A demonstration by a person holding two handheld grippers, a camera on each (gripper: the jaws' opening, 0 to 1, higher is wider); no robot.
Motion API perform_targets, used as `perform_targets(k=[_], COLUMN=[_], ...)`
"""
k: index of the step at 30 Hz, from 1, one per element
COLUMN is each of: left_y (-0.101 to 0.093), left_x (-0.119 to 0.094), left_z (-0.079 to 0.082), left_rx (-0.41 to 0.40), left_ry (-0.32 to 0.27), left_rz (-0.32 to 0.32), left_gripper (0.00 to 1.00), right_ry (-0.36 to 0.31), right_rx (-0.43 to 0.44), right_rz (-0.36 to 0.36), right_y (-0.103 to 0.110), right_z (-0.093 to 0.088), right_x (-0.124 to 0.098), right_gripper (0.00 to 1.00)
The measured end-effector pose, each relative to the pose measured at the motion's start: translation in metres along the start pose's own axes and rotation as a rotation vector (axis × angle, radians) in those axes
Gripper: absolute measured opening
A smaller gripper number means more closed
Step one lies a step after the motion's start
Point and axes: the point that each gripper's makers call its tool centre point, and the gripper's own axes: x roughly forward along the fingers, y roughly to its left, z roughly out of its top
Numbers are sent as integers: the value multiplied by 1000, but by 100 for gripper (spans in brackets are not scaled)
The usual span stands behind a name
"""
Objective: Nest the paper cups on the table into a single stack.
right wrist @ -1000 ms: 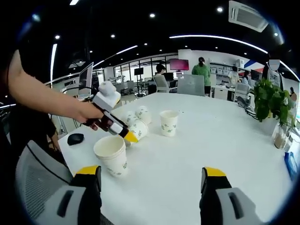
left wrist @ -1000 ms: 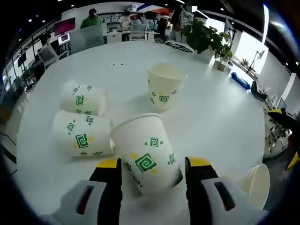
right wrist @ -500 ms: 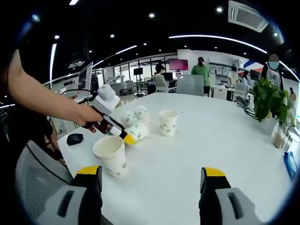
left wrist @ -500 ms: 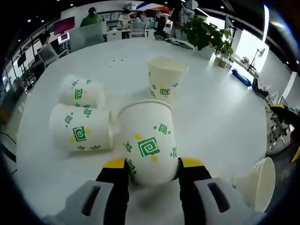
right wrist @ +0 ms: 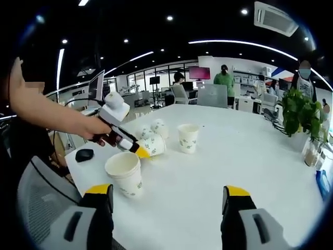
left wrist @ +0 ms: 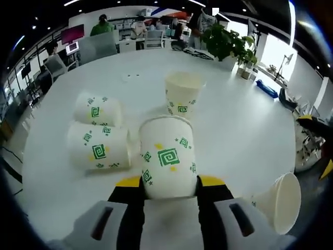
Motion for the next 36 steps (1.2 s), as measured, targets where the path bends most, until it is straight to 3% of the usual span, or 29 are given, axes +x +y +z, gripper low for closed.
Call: perform_targets(k=[5,17,27,36], left_y=[4,-5,-23,-47], left_x=[-2,-43,-78,-99], left_z=[6,24,38,38], left_rx=[6,54,92,106], left_ry=[-31,-142,-227,-259], left_rz=[2,3,-20,-48], left_gripper=[38,38,38,38], right_ry=[-5,-20,-18,-48], right_rx=[-1,23,30,88], right_rz=[7,29,49,62], right_y=[2,6,9,10], right_z=[1,4,4,16], right_x=[0,0,0,-4], right_gripper=[87,86,85,81])
